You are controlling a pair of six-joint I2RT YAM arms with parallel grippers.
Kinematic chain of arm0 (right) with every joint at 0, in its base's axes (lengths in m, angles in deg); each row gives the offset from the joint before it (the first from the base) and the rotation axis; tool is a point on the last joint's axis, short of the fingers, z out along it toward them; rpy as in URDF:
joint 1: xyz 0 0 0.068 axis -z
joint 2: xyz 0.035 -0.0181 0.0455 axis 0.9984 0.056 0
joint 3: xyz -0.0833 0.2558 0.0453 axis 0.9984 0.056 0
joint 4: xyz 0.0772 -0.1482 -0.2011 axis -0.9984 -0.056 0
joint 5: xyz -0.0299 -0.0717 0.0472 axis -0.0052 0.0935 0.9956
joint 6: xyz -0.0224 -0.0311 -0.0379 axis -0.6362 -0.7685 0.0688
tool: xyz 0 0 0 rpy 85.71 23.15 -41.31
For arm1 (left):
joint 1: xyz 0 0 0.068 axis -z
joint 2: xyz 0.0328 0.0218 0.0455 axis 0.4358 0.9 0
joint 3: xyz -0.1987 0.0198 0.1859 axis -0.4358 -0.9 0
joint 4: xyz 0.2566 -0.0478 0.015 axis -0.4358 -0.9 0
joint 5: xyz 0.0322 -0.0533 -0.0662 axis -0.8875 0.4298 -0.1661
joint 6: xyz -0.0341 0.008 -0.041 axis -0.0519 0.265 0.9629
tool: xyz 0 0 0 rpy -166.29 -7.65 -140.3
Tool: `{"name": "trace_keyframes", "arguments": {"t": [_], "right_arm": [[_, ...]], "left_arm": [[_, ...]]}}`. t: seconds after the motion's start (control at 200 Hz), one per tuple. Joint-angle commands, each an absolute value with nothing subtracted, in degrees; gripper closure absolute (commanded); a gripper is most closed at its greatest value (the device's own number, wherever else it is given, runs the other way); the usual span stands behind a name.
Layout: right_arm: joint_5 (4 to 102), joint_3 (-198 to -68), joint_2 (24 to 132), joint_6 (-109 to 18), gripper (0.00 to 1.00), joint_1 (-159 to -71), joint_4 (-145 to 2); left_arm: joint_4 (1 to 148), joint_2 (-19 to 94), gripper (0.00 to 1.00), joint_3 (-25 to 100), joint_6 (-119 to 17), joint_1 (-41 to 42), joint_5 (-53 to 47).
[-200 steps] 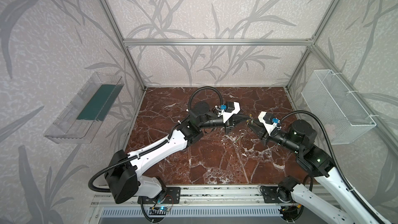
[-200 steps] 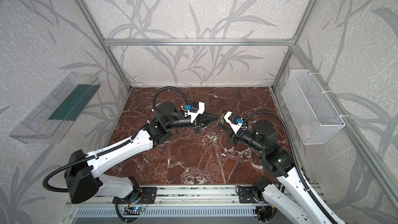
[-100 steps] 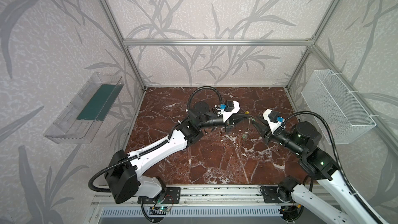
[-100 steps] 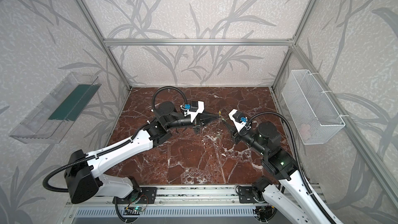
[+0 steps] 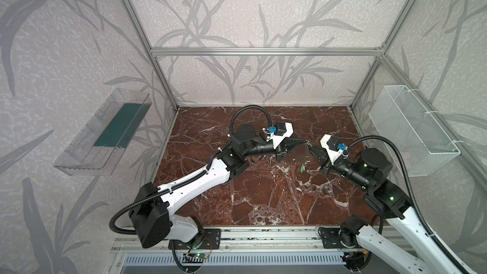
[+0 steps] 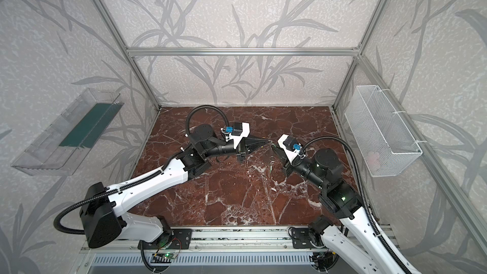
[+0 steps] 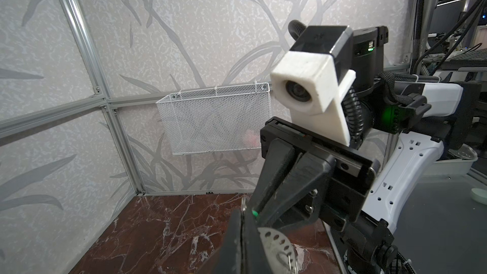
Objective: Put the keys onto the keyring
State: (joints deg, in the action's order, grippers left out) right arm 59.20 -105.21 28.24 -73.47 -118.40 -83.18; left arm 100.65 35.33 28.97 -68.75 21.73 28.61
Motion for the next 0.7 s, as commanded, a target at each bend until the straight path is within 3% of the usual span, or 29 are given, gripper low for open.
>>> {"name": "trace_keyframes", "arguments": {"t": [0.0,0.44,0.7], "right_arm": [[62.5,-105.4,28.6,-74.1,0.97,-118.5,-81.6],[63.6,-110.4,31.9,-76.5,1.0,-118.5,-92.4],[64.8,-112.7,31.8,-77.2,1.0,-118.3,-97.1]], "left_arm": [[104.1,35.4,1.0,29.7,-67.2,21.5,30.3],[108.4,35.0,1.0,28.4,-63.8,19.5,38.1],[102.2,33.9,1.0,28.6,-68.4,19.0,40.0]]}}
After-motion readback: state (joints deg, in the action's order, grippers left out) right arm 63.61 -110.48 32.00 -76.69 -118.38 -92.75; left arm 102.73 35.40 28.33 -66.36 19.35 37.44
